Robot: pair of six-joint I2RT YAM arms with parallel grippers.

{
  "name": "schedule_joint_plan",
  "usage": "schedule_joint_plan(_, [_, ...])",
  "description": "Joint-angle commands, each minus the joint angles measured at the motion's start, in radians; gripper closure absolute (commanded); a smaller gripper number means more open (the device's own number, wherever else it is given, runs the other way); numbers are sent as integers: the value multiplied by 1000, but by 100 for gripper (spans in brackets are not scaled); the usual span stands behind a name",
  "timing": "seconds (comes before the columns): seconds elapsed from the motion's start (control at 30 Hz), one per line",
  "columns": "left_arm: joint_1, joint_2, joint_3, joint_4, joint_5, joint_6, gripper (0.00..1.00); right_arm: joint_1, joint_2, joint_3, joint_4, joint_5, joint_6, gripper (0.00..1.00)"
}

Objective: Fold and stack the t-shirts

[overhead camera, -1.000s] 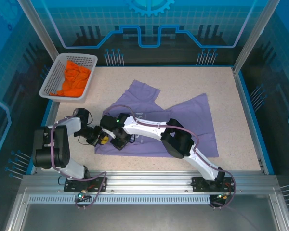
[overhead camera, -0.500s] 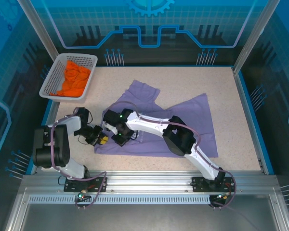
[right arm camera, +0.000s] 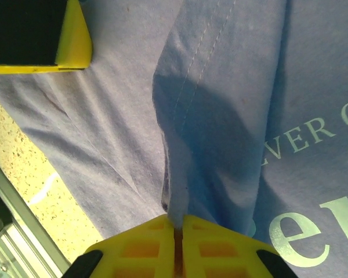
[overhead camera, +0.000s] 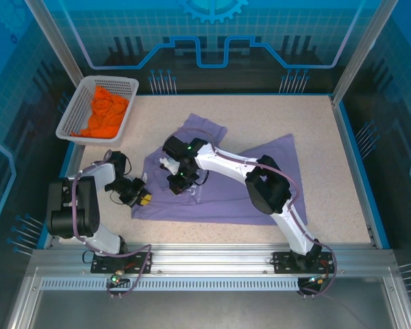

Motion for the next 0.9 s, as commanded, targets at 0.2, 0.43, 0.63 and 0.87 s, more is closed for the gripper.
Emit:
schedule_joint_plan(0.2, [17,35,-2,-24,-157,46,88,-99,-61,-68,22,-49,12,91])
schedule_joint_plan(0.43, [16,26,-4,-28,-170,56,88,-168,-81,-128,59,-46,54,87])
schedule_joint_plan(0.63, [17,-5,-6,-51,-188,63,88,-265,-100,-175,48,70,173,72])
schedule_joint_plan(0.87, [16,-134,53,-119,-209,34,72,-407,-283,-309,102,95,319,56])
